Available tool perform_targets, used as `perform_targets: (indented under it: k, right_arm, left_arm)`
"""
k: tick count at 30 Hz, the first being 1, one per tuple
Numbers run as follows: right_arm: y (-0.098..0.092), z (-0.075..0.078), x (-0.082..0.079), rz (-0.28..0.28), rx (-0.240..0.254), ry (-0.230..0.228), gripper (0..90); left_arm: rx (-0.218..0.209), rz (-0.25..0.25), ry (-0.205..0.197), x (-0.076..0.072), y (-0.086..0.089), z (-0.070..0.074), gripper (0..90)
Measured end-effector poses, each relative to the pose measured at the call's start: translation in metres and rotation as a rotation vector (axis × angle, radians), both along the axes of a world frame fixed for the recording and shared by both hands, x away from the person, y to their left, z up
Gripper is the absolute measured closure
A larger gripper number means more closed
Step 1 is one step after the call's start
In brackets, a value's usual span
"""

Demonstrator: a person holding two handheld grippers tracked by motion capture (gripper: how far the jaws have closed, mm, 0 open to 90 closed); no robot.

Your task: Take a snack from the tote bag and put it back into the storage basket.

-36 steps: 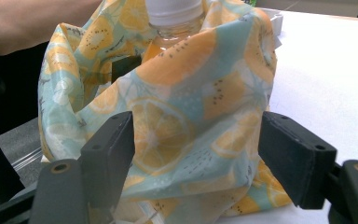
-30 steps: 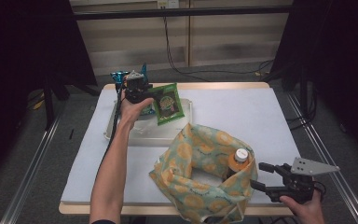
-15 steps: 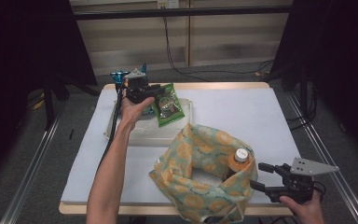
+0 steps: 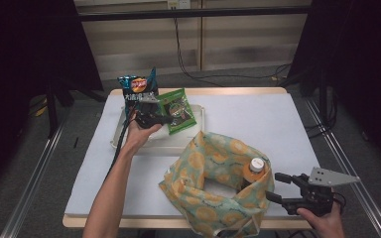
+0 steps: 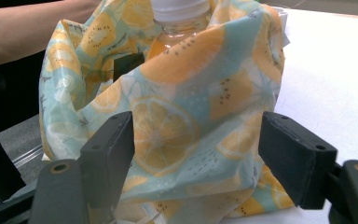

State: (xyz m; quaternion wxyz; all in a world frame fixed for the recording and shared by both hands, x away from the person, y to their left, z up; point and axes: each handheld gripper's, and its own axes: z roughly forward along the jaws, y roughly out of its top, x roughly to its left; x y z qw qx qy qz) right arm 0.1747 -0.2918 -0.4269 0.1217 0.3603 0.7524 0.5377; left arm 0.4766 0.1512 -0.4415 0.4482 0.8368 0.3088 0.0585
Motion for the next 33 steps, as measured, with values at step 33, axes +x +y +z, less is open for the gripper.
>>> perform_targets:
  k: [33]
  right_arm:
    - [-0.002,-0.001,0.001,-0.004,0.002,0.004,26.7]
  left_arm:
    - [0.316,-0.063,0.144,0.022,-0.018,-0.022,90.0]
